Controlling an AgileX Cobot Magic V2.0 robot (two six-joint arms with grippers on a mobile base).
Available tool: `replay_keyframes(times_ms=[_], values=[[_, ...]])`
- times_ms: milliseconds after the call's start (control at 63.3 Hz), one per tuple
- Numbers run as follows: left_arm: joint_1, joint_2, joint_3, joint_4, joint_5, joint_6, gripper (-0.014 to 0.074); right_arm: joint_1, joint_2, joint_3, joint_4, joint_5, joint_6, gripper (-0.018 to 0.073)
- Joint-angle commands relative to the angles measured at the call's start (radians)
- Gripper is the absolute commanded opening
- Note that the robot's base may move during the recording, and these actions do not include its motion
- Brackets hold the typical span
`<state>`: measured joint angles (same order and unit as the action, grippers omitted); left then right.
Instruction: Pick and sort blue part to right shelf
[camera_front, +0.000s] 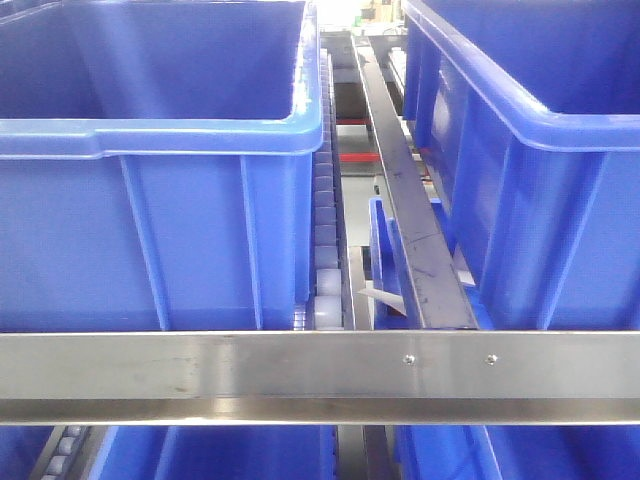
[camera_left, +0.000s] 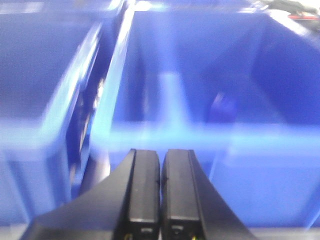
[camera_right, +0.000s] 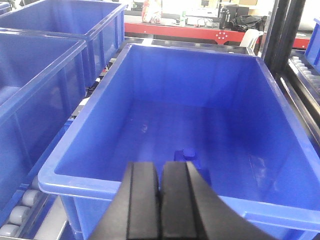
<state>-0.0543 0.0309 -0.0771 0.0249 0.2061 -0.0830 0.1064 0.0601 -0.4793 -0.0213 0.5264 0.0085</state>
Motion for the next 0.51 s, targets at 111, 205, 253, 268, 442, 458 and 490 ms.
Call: replay_keyframes(times_ms=[111,205,253,268,442,458,490], values=[[0.013,-0.06,0.099,-0.025,-0.168,-0.002,0.0125,0.0,0.014,-0.027,-0.002,-0.093,-0.009,0.0036],[0.016,-0.06,0.107,-0.025,-0.181,-0.002,0.0125,0.0,0.014,-0.027,-0.002,-0.09,-0.009,0.0036],[0.017,-0.06,0.107,-0.025,-0.189,-0.002,0.0125,0.0,0.014,-0.027,-0.002,-0.091,-0.009,0.0036],[0.017,-0.06,0.107,-0.025,-0.194,-0.002,0.0125,0.0,0.014,-0.027,-0.002,-0.09,-0.009,0.0036],[0.017,-0.06,0.107,-0.025,-0.192,-0.002,0.0125,0.0,0.014,-0.027,-0.002,-0.09,-0.009,0.0036],[0.017,-0.06,0.107,-0.025,-0.192,-0.002,0.0125,0.0,0.014,-0.027,-0.002,-0.09,-0.009,0.0036],[0.017,-0.06,0.107,-0.025,-0.192,-0.002,0.0125,0.0,0.014,-0.027,-0.002,-0.09,-0.009,0.0036]])
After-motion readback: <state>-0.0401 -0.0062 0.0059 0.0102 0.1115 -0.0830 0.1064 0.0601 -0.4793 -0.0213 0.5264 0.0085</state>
